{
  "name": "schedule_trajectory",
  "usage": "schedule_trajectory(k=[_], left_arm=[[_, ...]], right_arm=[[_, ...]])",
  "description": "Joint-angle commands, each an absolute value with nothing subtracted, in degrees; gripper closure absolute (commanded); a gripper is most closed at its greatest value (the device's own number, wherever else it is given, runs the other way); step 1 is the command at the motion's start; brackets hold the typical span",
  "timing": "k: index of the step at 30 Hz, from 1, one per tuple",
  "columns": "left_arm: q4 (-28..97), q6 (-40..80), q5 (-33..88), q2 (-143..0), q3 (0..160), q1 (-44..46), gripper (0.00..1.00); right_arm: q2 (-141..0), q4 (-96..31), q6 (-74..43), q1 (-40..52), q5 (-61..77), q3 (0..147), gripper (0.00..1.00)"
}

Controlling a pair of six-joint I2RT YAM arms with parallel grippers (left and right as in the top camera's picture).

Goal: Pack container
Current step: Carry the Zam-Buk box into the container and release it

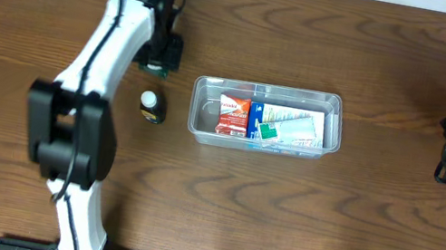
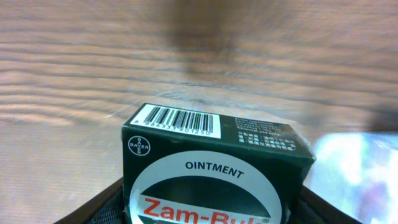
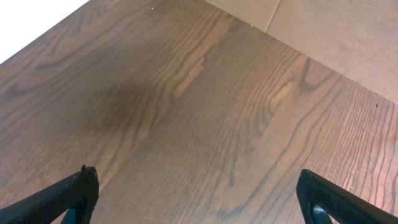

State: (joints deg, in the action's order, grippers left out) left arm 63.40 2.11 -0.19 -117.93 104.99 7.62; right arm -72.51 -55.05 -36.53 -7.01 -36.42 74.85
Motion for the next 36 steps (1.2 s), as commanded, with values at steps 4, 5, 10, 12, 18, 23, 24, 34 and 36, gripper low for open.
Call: schedule_trajectory(k=[4,5,10,12,18,23,24,34,36], left_arm=[[67.09,7.86,7.55,-107.37,106.80,9.02,0.33],[67.46,7.86,9.39,-106.26,106.80,9.63,0.33],[68.86,9.21,11.81,-103.94,106.80,15.07,0.33],[68.99,9.78,11.77,-104.16,106.61,17.93,0.32],[68.95,13.58,10.41,-106.50,105.82,25.45,0.32],[68.97,17.91,7.84,-110.19,105.54,29.85,0.32],[68.95,18.24,7.86,-110.98,105.54,30.41,0.32],[67.59,23.29,4.80,-118.72,105.49,32.27,0.32],[66.94,23.31,4.82,-119.79,105.49,32.29,0.32]], right_arm=[[-72.66,-55.09,-35.70,-7.44,-37.01,74.98,0.01],[-72.66,-55.11,-35.73,-7.44,-37.01,74.98,0.01],[-72.66,-55.11,-35.70,-7.44,-37.01,74.98,0.01],[-72.66,-55.11,-35.70,-7.44,-37.01,74.98,0.01],[-72.66,-55.11,-35.70,-7.44,-37.01,74.98,0.01],[-72.66,-55.11,-35.70,-7.44,-37.01,74.98,0.01],[-72.66,-55.11,-35.70,-7.44,-37.01,74.98,0.01],[-72.66,-55.11,-35.70,-7.44,-37.01,74.98,0.01],[-72.66,-55.09,-35.70,-7.44,-37.01,74.98,0.01]])
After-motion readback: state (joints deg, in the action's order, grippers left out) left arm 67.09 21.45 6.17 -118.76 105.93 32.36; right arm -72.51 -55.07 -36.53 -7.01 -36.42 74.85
